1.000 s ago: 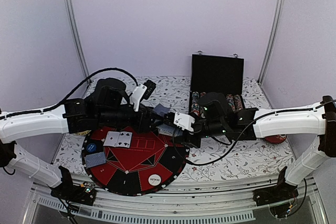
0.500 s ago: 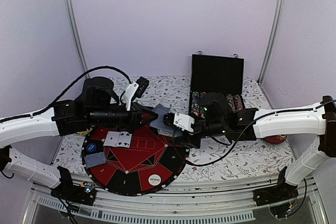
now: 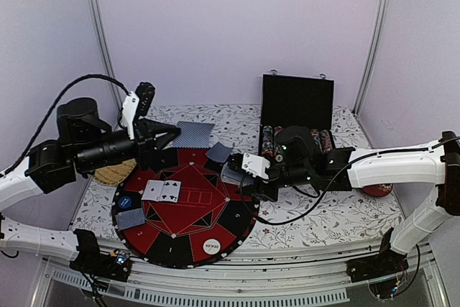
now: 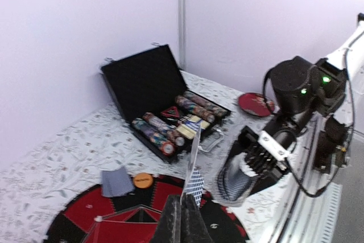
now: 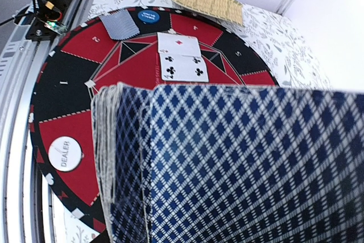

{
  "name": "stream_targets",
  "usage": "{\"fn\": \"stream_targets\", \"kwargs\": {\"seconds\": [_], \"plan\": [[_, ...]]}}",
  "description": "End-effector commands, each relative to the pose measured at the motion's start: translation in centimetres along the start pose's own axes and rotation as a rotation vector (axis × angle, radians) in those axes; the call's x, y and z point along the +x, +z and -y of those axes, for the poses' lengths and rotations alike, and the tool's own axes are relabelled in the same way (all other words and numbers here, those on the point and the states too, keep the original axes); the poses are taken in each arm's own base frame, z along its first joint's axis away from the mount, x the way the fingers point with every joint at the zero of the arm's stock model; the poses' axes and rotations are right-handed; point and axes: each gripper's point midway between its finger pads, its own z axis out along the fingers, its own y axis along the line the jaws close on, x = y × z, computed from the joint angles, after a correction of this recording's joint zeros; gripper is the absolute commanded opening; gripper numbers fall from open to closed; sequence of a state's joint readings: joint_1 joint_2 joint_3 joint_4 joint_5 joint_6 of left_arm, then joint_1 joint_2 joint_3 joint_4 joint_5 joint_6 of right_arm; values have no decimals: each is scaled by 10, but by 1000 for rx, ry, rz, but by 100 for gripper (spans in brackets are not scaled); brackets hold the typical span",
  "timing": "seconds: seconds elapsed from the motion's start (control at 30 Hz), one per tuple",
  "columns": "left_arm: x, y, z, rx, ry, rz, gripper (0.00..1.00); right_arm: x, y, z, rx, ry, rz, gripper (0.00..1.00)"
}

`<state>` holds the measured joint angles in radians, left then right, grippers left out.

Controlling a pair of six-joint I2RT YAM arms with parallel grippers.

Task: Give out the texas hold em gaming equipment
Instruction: Pick up the poker card from the face-down deck piles, then flop the poker card into the community card area.

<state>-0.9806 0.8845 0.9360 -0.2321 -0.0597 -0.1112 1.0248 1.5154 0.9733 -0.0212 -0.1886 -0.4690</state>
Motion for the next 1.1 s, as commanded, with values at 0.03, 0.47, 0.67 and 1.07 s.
{"fn": "stream_targets", "kwargs": {"seconds": [0.03,0.47,0.67,1.07], "plan": [[33,1,-62,-330,410,-148,0,2,-11,10,42,-17,-4,49],[208,85,-140,-402,933,-581,0,-3,-29,8,48,-27,6,49],[247,98,-131,-301,959,-622,0,-3,-34,8,54,-31,9,49],[316,76,-90,30,751,-815,0,-2,-36,8,60,-34,10,49]]}}
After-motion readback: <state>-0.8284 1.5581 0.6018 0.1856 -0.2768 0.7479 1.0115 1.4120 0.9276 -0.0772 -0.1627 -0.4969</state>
